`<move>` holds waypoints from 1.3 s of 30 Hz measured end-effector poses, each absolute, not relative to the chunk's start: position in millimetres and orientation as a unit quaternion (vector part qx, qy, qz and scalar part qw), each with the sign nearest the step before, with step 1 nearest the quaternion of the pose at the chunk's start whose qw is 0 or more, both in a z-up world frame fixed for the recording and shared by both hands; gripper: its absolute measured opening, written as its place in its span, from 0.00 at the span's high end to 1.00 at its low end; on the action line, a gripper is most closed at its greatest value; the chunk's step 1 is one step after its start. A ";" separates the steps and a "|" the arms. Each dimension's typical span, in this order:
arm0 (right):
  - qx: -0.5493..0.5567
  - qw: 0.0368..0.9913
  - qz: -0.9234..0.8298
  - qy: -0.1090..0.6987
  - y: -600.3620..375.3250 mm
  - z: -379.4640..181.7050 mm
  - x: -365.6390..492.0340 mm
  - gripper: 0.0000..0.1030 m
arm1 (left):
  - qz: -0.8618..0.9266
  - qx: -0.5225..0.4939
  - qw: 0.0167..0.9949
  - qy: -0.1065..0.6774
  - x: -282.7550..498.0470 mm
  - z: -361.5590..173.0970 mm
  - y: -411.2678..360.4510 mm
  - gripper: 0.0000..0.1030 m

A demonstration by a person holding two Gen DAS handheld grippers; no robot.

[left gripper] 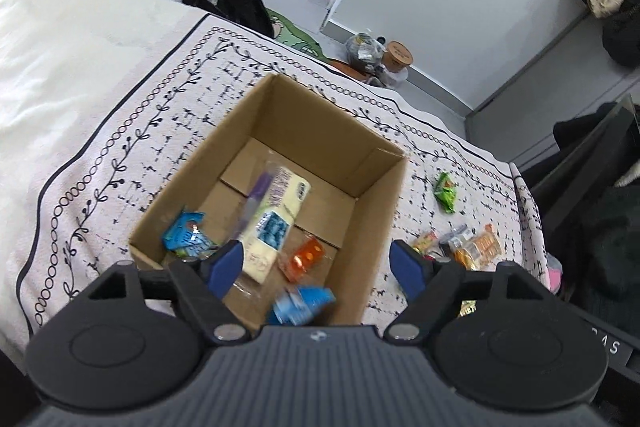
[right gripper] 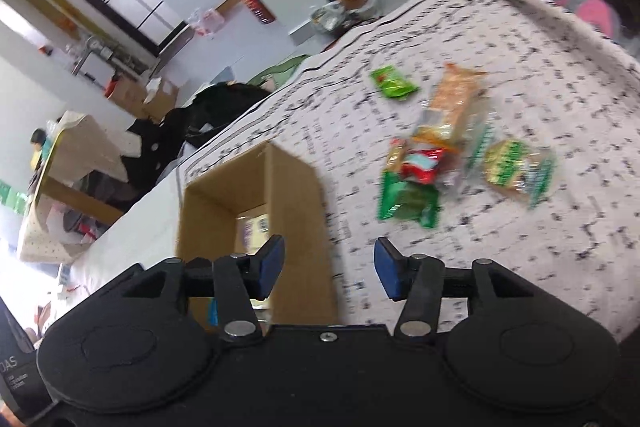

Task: Organize snacks
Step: 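Move both tools over the box and release the candies inside, then grasp the green-wrapped snack with the left tool while the right tool grasps a clear green-striped packet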

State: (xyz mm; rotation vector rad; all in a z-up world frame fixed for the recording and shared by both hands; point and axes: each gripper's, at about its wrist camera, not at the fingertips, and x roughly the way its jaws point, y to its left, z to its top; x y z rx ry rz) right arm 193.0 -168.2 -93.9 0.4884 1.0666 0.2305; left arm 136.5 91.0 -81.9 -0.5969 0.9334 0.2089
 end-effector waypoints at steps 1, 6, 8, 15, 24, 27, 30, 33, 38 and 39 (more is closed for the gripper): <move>0.232 0.827 0.105 0.501 -173.9 -94.6 192.5 0.51 | 0.097 -0.280 0.846 0.443 136.9 -81.0 87.3 0.23; 0.239 0.830 0.090 0.496 -197.9 -96.3 191.2 0.46 | 0.086 -0.258 0.853 0.445 140.2 -78.1 67.8 0.22; 0.243 0.830 0.086 0.495 -207.0 -97.4 191.7 0.45 | 0.084 -0.251 0.855 0.446 141.5 -77.0 60.7 0.22; 0.252 0.829 0.068 0.495 -238.5 -104.7 193.9 0.42 | 0.075 -0.235 0.865 0.438 146.3 -68.2 36.8 0.22; 0.270 0.826 0.049 0.493 -276.4 -119.4 203.8 0.30 | 0.059 -0.206 0.874 0.436 159.9 -68.6 -0.2 0.22; 0.275 0.823 0.050 0.494 -284.5 -126.9 207.9 0.26 | 0.056 -0.195 0.876 0.437 165.7 -71.6 -11.2 0.22; 0.280 0.818 0.051 0.499 -291.1 -135.7 212.3 0.25 | 0.051 -0.184 0.878 0.440 172.3 -76.7 -22.4 0.22; 0.284 0.814 0.052 0.504 -297.2 -146.3 216.9 0.25 | 0.048 -0.177 0.879 0.440 177.1 -82.4 -31.7 0.22; 0.301 0.801 0.058 0.514 -304.3 -165.6 224.9 0.25 | 0.049 -0.175 0.877 0.446 186.7 -98.3 -42.0 0.23; 0.304 0.799 0.060 0.516 -304.9 -169.3 226.5 0.25 | 0.049 -0.176 0.875 0.447 188.6 -100.6 -43.5 0.23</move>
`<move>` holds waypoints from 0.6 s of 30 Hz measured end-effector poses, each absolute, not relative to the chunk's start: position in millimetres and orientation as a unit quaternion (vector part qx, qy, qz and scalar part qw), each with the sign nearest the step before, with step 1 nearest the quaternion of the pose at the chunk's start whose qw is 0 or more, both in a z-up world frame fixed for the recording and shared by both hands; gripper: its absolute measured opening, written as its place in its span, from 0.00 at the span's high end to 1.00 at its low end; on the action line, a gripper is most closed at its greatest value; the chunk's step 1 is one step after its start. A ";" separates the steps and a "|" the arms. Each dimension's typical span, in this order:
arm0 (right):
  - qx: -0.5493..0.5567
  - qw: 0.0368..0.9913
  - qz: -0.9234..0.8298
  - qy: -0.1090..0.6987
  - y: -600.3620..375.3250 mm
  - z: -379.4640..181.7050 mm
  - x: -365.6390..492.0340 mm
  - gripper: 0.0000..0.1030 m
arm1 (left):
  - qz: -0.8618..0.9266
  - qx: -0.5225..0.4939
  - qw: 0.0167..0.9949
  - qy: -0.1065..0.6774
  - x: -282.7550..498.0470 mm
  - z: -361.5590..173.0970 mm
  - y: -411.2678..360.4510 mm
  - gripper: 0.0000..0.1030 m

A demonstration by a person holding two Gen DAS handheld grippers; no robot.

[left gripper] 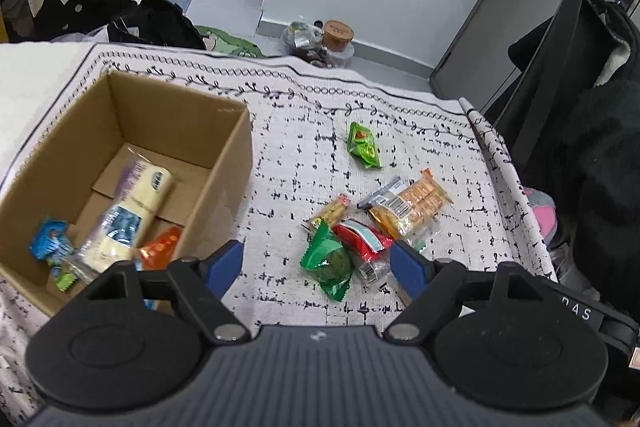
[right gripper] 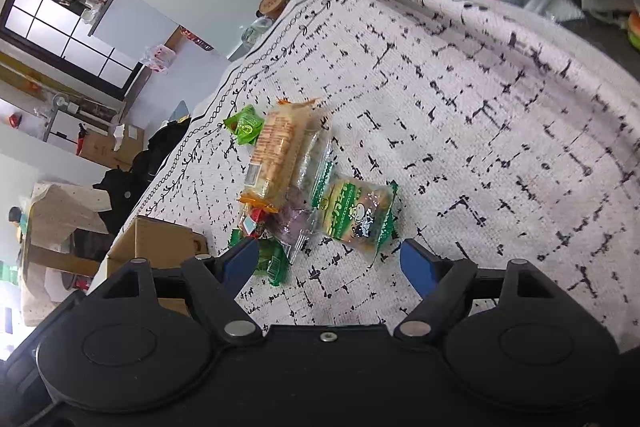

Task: Organize snacks
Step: 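Grasp the green-wrapped snack with the left tool while the right tool grasps a clear green-striped packet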

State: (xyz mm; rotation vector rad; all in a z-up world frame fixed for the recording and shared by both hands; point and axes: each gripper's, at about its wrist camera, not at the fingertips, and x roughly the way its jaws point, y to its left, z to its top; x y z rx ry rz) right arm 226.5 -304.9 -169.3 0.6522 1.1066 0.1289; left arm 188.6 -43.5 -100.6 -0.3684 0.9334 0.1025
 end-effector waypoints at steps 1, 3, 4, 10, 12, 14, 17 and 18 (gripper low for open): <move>0.307 0.796 0.060 0.517 -305.2 -172.5 227.8 0.25 | 0.049 -0.179 0.875 0.448 190.4 -103.3 -44.5 0.23; 0.316 0.790 0.059 0.522 -307.1 -180.4 231.4 0.25 | 0.048 -0.181 0.873 0.450 194.7 -109.2 -47.5 0.25; 0.322 0.786 0.059 0.525 -307.9 -184.9 233.3 0.25 | 0.047 -0.181 0.872 0.452 197.2 -112.4 -49.2 0.25; 0.336 0.774 0.051 0.534 -312.6 -203.9 242.2 0.25 | 0.041 -0.178 0.865 0.467 212.4 -133.2 -59.4 0.27; 0.338 0.770 0.048 0.538 -312.8 -210.6 246.2 0.26 | 0.041 -0.179 0.862 0.473 216.1 -140.2 -61.0 0.29; 0.344 0.765 0.047 0.543 -313.2 -217.4 249.8 0.26 | 0.045 -0.179 0.857 0.481 221.0 -149.0 -61.4 0.32; 0.353 0.756 0.056 0.549 -313.2 -225.1 254.7 0.26 | 0.055 -0.181 0.849 0.494 227.9 -162.5 -59.6 0.35; 0.354 0.755 0.057 0.549 -313.0 -226.8 255.8 0.26 | 0.057 -0.180 0.846 0.498 229.5 -166.1 -59.3 0.36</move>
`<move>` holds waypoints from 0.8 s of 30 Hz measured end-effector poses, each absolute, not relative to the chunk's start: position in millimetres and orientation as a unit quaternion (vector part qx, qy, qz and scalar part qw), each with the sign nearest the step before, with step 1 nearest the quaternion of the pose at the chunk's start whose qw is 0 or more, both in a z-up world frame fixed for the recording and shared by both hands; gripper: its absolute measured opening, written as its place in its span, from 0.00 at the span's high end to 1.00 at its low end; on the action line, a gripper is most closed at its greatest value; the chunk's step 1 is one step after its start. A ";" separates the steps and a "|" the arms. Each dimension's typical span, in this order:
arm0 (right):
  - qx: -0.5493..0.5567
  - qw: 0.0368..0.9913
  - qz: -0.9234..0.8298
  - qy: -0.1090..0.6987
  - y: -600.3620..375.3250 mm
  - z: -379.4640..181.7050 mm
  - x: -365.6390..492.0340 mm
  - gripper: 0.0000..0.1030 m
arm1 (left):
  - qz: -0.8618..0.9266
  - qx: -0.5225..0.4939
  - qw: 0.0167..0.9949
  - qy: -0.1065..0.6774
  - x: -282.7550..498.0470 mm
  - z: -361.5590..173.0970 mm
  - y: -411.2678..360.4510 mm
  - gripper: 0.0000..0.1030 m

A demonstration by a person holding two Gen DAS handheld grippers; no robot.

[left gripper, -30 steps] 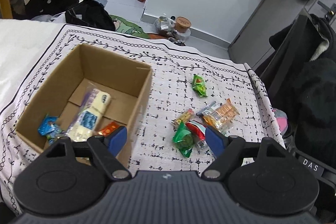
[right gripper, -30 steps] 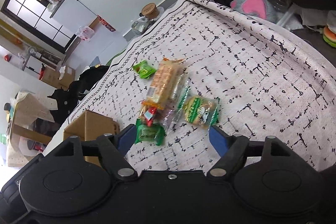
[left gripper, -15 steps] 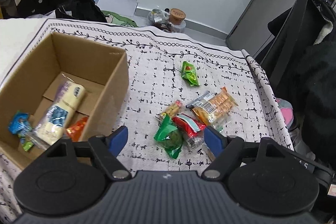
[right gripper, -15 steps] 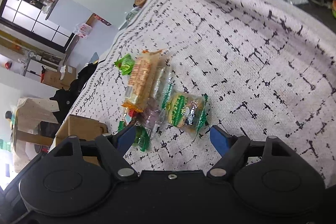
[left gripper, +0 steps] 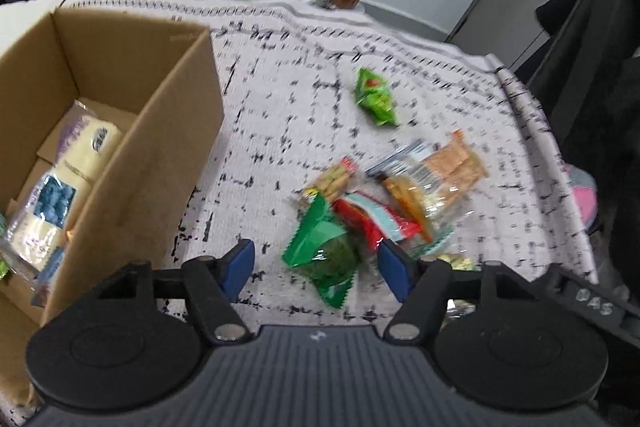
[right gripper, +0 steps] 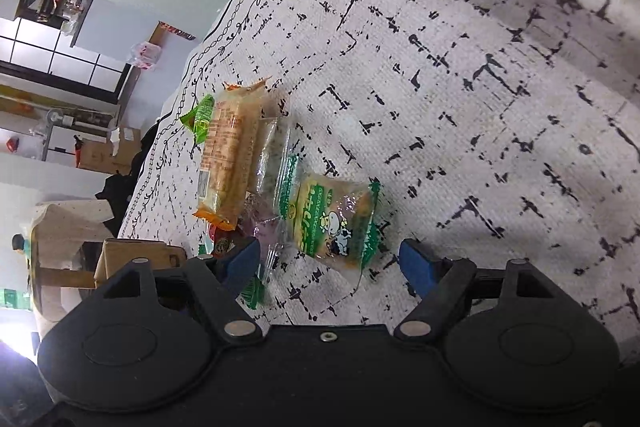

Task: Organize snacks
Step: 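Grasp the green-wrapped snack with the left tool while the right tool grasps a clear green-striped packet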

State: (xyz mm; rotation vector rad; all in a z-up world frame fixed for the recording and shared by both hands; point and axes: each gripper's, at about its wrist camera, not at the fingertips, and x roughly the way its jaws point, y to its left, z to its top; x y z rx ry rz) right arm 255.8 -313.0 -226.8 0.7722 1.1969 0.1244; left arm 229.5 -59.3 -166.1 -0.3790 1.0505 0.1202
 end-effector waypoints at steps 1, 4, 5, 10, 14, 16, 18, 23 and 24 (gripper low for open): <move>0.356 0.754 0.058 0.550 -313.2 -228.8 257.0 0.26 | 0.060 -0.180 0.844 0.502 231.1 -170.2 -58.7 0.38; 0.362 0.749 0.059 0.552 -313.9 -233.1 259.8 0.26 | 0.064 -0.186 0.838 0.509 236.7 -179.5 -57.1 0.41; 0.363 0.749 0.060 0.552 -314.0 -233.8 260.9 0.26 | 0.063 -0.188 0.838 0.509 238.5 -180.9 -57.1 0.41; 0.359 0.750 0.066 0.551 -311.6 -236.4 262.9 0.25 | 0.057 -0.188 0.841 0.505 245.0 -184.7 -61.5 0.45; 0.358 0.752 0.066 0.550 -310.4 -236.3 265.7 0.24 | 0.054 -0.188 0.839 0.508 246.1 -189.5 -63.1 0.59; 0.358 0.753 0.066 0.548 -310.3 -236.2 266.9 0.25 | 0.051 -0.178 0.843 0.505 245.7 -189.3 -65.3 0.64; 0.355 0.756 0.065 0.547 -309.4 -235.8 267.7 0.26 | 0.048 -0.182 0.843 0.504 243.6 -188.2 -65.7 0.67; 0.330 0.772 0.048 0.541 -306.9 -232.6 266.9 0.63 | 0.046 -0.183 0.847 0.498 237.1 -180.9 -64.5 0.72; 0.340 0.769 0.051 0.539 -309.3 -233.7 266.2 0.69 | 0.047 -0.182 0.847 0.496 236.0 -179.0 -64.3 0.72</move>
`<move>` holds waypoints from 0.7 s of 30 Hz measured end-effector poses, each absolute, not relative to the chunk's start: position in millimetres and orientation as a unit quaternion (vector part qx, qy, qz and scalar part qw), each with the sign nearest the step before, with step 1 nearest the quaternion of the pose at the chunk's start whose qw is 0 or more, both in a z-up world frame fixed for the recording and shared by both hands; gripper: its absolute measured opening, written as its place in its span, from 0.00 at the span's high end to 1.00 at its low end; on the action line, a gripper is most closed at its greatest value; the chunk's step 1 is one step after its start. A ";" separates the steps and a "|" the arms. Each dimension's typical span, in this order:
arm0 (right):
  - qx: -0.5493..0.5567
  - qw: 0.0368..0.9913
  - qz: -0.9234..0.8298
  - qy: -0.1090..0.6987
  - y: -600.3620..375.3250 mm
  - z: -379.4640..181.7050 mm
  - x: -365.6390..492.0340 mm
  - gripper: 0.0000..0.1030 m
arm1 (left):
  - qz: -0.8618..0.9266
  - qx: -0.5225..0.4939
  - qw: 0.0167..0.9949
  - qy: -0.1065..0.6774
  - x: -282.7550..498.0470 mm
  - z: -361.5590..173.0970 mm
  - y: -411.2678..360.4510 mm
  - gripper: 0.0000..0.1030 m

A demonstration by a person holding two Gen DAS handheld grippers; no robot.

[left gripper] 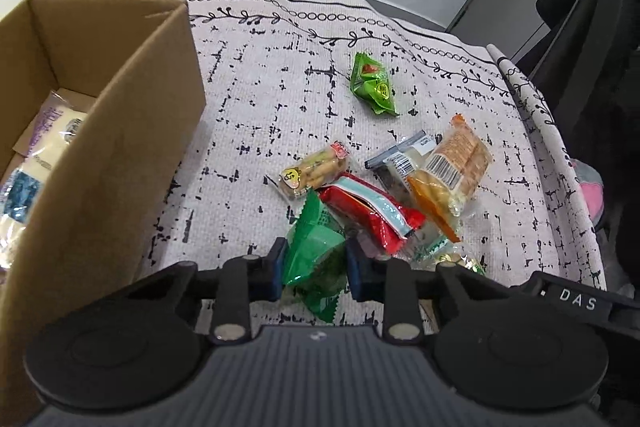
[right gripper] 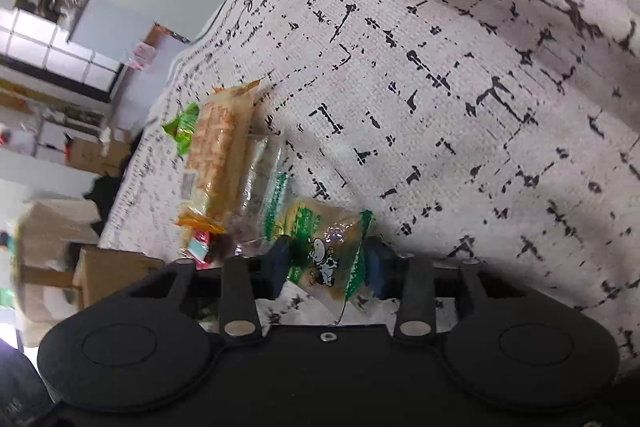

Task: Organize snacks
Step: 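Grasp the green-wrapped snack with the left tool while the right tool grasps a clear green-striped packet, then carry both packets over the box and open both tools to drop them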

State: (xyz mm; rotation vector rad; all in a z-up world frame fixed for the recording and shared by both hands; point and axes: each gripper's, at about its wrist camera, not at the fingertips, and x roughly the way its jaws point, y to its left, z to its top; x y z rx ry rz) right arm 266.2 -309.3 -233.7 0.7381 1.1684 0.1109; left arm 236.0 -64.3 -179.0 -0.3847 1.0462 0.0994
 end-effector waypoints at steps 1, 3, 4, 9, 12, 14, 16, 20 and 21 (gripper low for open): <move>0.347 0.767 0.055 0.537 -311.0 -233.8 265.8 0.73 | 0.047 -0.182 0.849 0.494 234.8 -177.1 -63.7 0.72; 0.356 0.764 0.060 0.534 -312.6 -232.2 263.0 0.77 | 0.048 -0.183 0.851 0.489 230.8 -172.3 -61.9 0.72; 0.361 0.765 0.064 0.529 -314.0 -229.7 260.9 0.79 | 0.048 -0.185 0.853 0.486 228.3 -169.1 -60.6 0.72; 0.356 0.780 0.074 0.510 -316.7 -211.9 250.2 0.83 | 0.044 -0.193 0.860 0.470 217.0 -153.5 -54.6 0.72; 0.348 0.789 0.081 0.501 -313.7 -200.3 241.3 0.83 | 0.039 -0.197 0.865 0.459 209.8 -142.6 -50.7 0.72; 0.340 0.795 0.081 0.496 -310.3 -191.3 236.2 0.83 | 0.036 -0.199 0.869 0.452 204.8 -134.6 -47.7 0.72; 0.338 0.797 0.082 0.493 -306.8 -183.3 230.1 0.83 | 0.033 -0.199 0.872 0.446 200.1 -126.2 -44.5 0.72; 0.331 0.805 0.088 0.485 -295.8 -166.4 219.8 0.83 | 0.028 -0.205 0.879 0.430 191.2 -108.8 -34.4 0.72; 0.327 0.808 0.090 0.482 -292.0 -161.9 218.7 0.83 | 0.027 -0.206 0.880 0.427 189.0 -105.2 -31.9 0.72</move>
